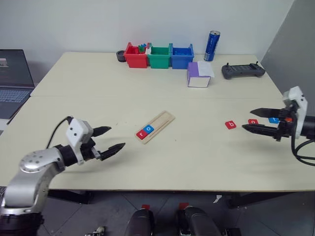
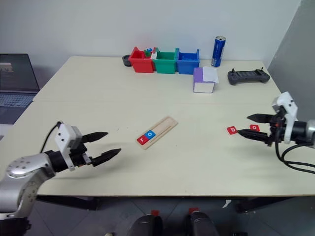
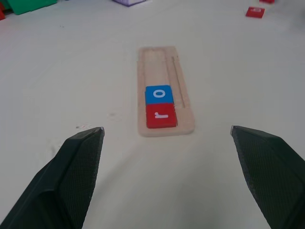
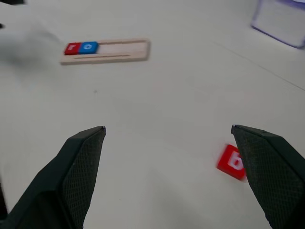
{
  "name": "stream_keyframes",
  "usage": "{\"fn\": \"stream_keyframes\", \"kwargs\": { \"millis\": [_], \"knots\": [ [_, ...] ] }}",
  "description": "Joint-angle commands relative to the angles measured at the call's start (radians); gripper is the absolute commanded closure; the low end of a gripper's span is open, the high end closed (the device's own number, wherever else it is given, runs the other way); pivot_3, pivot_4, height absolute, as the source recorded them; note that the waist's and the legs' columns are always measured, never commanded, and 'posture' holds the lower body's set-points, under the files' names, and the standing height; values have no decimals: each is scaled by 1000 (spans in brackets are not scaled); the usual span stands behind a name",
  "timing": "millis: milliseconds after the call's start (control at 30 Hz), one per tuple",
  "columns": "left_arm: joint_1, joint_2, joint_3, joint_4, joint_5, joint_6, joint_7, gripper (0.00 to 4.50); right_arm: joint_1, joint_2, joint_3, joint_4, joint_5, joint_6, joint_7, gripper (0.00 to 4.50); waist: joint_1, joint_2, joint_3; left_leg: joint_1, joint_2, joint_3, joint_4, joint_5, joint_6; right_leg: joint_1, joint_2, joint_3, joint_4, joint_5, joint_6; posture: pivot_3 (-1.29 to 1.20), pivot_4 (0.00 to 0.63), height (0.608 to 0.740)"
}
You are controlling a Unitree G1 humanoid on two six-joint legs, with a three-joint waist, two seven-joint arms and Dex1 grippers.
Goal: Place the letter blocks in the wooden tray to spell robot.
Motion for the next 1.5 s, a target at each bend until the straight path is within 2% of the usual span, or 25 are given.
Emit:
{"fn": "stream_keyframes", "kwargs": {
  "millis": [33,167,300,533,1500],
  "knots": [
    [-12,-69,-33,-10,2,-24,45,0,-8,60,27,-122,60,49,-36,23,0,0,0,0,0,0,0,0,0,0,0,0,0,0,0,0,150,740],
    [-29,-147,-97,16,41,-52,78,0,-16,129,67,-188,77,85,-77,23,2,0,0,0,0,0,0,0,0,0,0,1,0,0,0,0,150,740],
    [-93,-211,-133,155,87,-120,102,0,-24,162,91,-209,84,98,-98,23,2,0,0,-1,0,1,1,0,0,0,0,1,0,0,0,0,150,740],
    [-189,-254,-166,333,144,-217,94,0,-13,168,105,-226,90,99,-114,23,1,-1,0,-1,0,1,2,0,0,0,1,1,0,1,1,0,150,740],
    [-451,-217,-305,670,337,-276,-25,0,23,185,91,-280,130,110,-180,23,1,-1,0,-1,0,1,3,0,0,0,1,1,1,1,1,0,150,740]
  ]
}}
